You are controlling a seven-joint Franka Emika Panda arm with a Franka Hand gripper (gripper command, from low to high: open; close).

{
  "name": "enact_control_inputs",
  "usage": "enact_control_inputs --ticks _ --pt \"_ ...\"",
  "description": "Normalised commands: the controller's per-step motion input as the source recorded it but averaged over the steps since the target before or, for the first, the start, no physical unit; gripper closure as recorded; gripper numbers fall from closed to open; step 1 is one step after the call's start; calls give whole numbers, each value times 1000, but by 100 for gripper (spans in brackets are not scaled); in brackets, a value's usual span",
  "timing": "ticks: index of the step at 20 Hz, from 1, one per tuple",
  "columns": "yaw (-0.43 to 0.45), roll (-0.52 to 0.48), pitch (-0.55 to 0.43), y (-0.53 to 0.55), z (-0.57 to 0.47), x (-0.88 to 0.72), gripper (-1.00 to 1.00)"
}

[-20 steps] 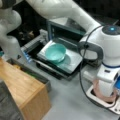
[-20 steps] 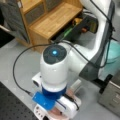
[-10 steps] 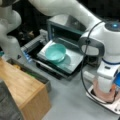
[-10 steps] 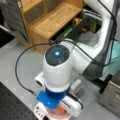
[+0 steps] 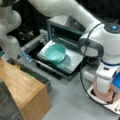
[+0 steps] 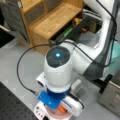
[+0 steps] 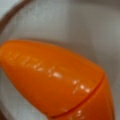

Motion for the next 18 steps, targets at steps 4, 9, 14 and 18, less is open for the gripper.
enact_control_inputs --ticks 4,9,14,18 --pt "37 -168 -164 87 -167 -238 -100" --pt "39 -155 -196 84 -171 -232 -100" --pt "39 -145 -197 55 -136 -239 -100" --pt "48 -131 -190 0 -101 -233 100"
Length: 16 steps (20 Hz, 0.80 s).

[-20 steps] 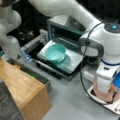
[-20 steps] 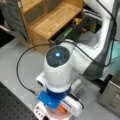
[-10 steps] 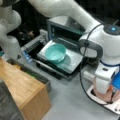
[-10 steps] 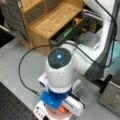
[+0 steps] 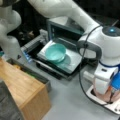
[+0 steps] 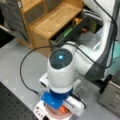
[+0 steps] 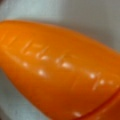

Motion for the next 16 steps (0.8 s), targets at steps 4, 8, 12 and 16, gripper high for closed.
enact_control_inputs --ticks 4,8,12,16 --pt "49 -114 -186 -35 -84 -232 100" --pt "39 -111 -193 -65 -93 -228 100" --pt "39 -103 -192 -77 -88 -233 100" --pt "47 -95 -184 -91 -75 -245 100"
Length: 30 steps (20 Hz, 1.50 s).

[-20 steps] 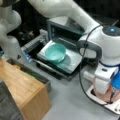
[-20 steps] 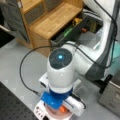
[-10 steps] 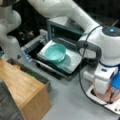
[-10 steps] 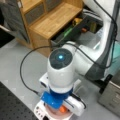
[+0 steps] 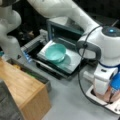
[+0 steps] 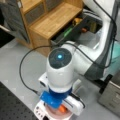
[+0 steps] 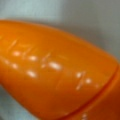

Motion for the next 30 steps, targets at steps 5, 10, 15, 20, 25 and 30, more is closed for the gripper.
enact_control_inputs --ticks 5,10,15,20,25,30 --pt "49 -82 -181 -85 -83 -242 100" --pt "44 -78 -179 -61 -116 -247 100" --pt "42 -74 -180 -54 -126 -257 100" --pt "46 -79 -174 -59 -116 -276 100" --pt "47 -87 -149 -71 -88 -299 100" --pt "47 -95 -111 -85 -49 -317 100"
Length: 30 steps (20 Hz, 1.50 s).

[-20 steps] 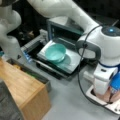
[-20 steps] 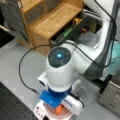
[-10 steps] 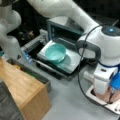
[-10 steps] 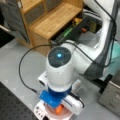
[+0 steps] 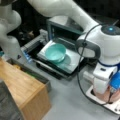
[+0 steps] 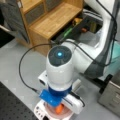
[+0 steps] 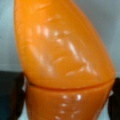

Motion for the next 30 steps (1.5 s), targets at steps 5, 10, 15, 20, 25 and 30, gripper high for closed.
enact_control_inputs --ticks 5,10,15,20,25,30 --pt "39 -98 -91 -81 -50 -312 100" --pt "28 -82 -117 -40 -131 -222 100" --pt "21 -77 -136 -12 -140 -159 100" --pt "28 -82 -130 -17 -138 -162 100" --pt "40 -74 -131 -22 -130 -163 -100" --pt "34 -76 -138 -22 -106 -154 -100"
